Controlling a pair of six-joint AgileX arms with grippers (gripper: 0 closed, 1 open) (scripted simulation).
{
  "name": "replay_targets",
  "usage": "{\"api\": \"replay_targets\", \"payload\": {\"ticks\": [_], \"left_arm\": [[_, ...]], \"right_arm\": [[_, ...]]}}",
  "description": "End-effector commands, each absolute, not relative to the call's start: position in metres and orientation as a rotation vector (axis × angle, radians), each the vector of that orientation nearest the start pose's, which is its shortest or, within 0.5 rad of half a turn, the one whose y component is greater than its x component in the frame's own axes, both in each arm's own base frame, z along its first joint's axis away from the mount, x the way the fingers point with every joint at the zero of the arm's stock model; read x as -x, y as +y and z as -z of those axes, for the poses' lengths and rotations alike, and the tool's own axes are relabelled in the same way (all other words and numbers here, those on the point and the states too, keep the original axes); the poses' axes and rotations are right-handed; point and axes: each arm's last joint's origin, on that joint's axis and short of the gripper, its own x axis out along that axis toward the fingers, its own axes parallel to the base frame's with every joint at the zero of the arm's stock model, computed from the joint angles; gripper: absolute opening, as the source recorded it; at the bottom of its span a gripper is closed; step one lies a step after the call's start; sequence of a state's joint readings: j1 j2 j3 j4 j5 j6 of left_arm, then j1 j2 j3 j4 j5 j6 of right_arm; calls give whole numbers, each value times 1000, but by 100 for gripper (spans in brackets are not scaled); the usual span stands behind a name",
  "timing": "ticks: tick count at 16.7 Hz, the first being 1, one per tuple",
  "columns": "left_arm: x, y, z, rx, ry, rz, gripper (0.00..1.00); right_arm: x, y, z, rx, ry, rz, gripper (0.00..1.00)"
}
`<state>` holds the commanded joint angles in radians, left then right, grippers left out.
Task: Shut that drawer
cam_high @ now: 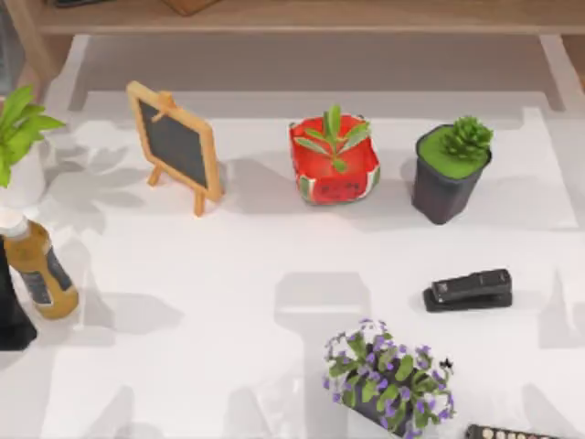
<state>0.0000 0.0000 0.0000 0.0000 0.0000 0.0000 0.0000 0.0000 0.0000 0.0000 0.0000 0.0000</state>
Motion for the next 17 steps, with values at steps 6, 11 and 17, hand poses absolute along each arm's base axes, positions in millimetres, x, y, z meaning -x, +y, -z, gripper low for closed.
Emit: {"api": "replay_targets", "payload": {"ticks": [6,11,17], "left_arm": [[-106,-1,-160,0,0,0,100],[-106,-1,-160,0,0,0,100],[-106,-1,-160,0,0,0,100]], "right_arm": [[-109,-5,-182,3,-42,-2,100],[-137,-20,-217,9,-36,1,100],[-193,-58,-238,2,-5,2,100]]}}
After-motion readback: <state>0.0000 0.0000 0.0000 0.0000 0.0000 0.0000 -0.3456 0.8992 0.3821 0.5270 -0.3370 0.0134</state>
